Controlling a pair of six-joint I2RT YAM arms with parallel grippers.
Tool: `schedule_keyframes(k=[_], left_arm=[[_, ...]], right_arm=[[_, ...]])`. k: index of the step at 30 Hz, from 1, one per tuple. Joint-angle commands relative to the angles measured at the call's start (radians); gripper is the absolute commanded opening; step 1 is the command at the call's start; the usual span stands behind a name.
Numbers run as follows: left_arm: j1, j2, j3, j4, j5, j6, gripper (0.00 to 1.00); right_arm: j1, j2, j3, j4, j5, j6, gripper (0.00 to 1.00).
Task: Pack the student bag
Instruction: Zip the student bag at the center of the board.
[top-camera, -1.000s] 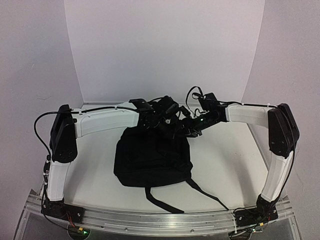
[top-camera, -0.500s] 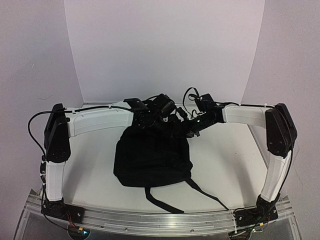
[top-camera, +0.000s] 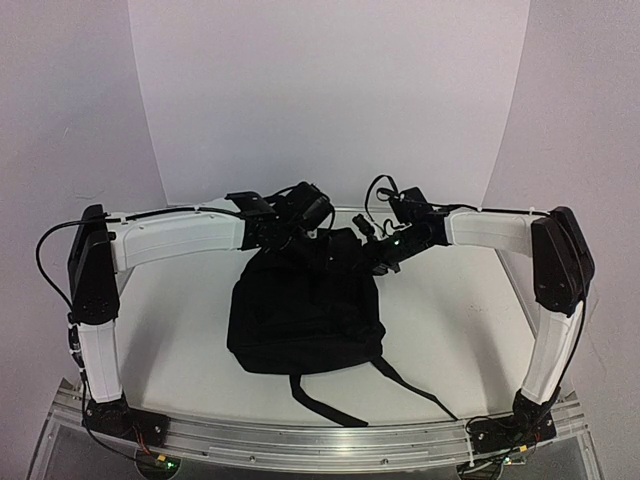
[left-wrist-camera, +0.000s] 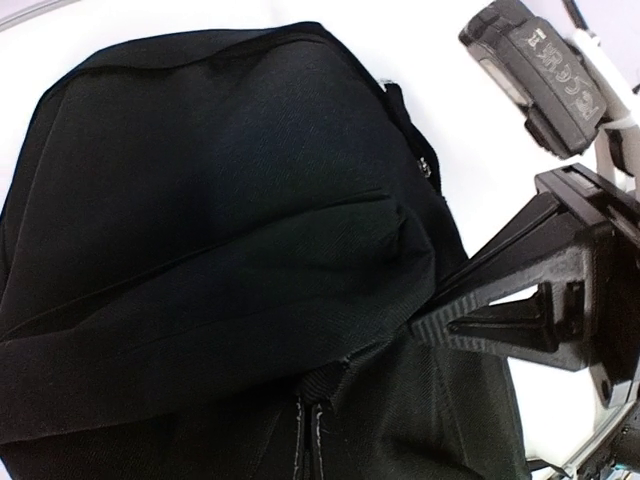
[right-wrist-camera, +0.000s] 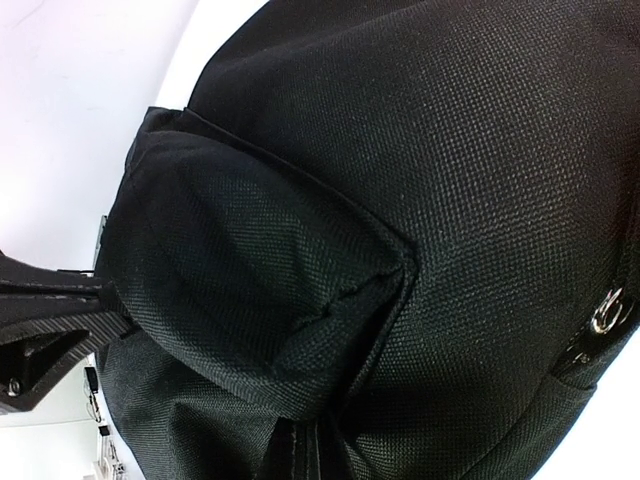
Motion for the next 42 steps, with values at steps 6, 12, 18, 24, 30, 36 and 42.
schedule_keyframes(k=[6, 12, 18, 24, 30, 36, 42], left_arm=[[0.027, -0.121, -0.103, -0.038, -0.051, -0.04, 0.0], [0.04, -0.174, -0.195, -0.054, -0.068, -0.071, 0.0], [0.067, -0.238, -0.285, -0.07, -0.084, -0.095, 0.0], [0.134, -0.335, -0.386, -0.083, -0.089, -0.103, 0.0], [0.183, -0.403, -0.454, -0.1, -0.104, -0.102, 0.0], [0.234, -0.399, -0.532, -0.038, -0.08, -0.101, 0.0], [0.265, -0.375, -0.551, 0.052, -0.038, -0.079, 0.0]], right_arm=[[-0.034, -0.058, 0.002, -0.038, 0.045, -0.036, 0.0], [-0.054, -0.068, -0.007, -0.051, 0.056, -0.049, 0.0], [-0.069, -0.071, -0.014, -0.062, 0.065, -0.058, 0.0], [-0.081, -0.073, -0.021, -0.068, 0.074, -0.067, 0.0], [-0.094, -0.065, -0.019, -0.072, 0.076, -0.067, 0.0], [-0.101, -0.06, -0.012, -0.075, 0.072, -0.063, 0.0], [-0.102, -0.051, -0.016, -0.076, 0.002, -0.06, 0.0]])
